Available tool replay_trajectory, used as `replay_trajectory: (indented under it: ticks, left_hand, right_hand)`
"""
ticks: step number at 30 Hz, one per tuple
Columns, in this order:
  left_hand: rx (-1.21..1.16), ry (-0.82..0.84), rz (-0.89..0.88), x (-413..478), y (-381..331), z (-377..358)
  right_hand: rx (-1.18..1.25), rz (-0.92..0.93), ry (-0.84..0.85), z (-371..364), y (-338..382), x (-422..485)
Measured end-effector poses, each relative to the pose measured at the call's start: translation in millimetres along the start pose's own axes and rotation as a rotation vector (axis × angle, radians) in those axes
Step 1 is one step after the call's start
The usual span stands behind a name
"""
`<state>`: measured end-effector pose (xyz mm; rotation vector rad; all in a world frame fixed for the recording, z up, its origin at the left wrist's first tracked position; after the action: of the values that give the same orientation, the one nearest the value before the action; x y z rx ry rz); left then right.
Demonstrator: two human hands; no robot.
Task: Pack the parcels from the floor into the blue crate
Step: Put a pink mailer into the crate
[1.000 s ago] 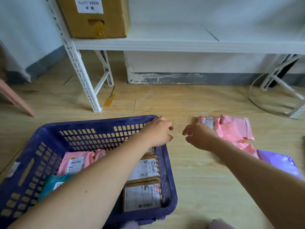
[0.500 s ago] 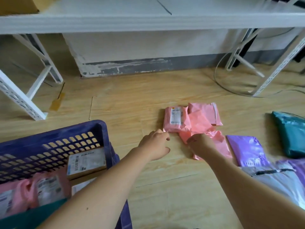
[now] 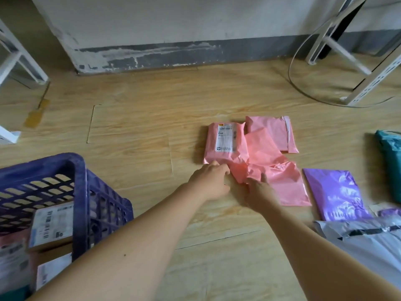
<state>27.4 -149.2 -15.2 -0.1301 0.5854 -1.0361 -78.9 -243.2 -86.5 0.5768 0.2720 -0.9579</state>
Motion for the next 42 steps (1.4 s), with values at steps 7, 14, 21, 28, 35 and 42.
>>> replay_trajectory:
  ticks: [7, 14, 21, 28, 35, 42]
  left_hand:
    - [-0.005, 0.08, 0.037, -1, 14, -30]
    - [-0.037, 0.097, 0.073, -4, 22, -36]
    - [-0.071, 0.091, 0.117, -29, 26, -32]
    - [-0.284, 0.003, 0.229, -76, 22, 9]
    - [-0.662, -0.186, 0.366, -142, 34, 63]
    - [-1.018, -0.247, 0.57, -205, 61, 80]
  right_hand:
    - [-0.304, -0.038, 0.228, -51, -36, 5]
    - [-0.38, 0.069, 0.133, -39, -20, -4]
    - [-0.148, 0.143, -0.265, 8, 17, -34]
    - [0.368, -0.046, -0.339, 87, 50, -81]
    - [0.977, -0.023, -0.413, 151, 91, -141]
    - [1.417, -0.062, -0.375, 160, 117, -200]
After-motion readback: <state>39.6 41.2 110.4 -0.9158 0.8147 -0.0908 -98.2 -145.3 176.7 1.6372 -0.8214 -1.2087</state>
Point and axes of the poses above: each hand's wrist, its own x-axis towards the middle knuckle, its own z-axis out of the back of the hand, y = z × x, the point moved 8 cm from there along x, towards the middle knuckle, and after that the axes turned 7 degrees about x, right-handed, at the moved point
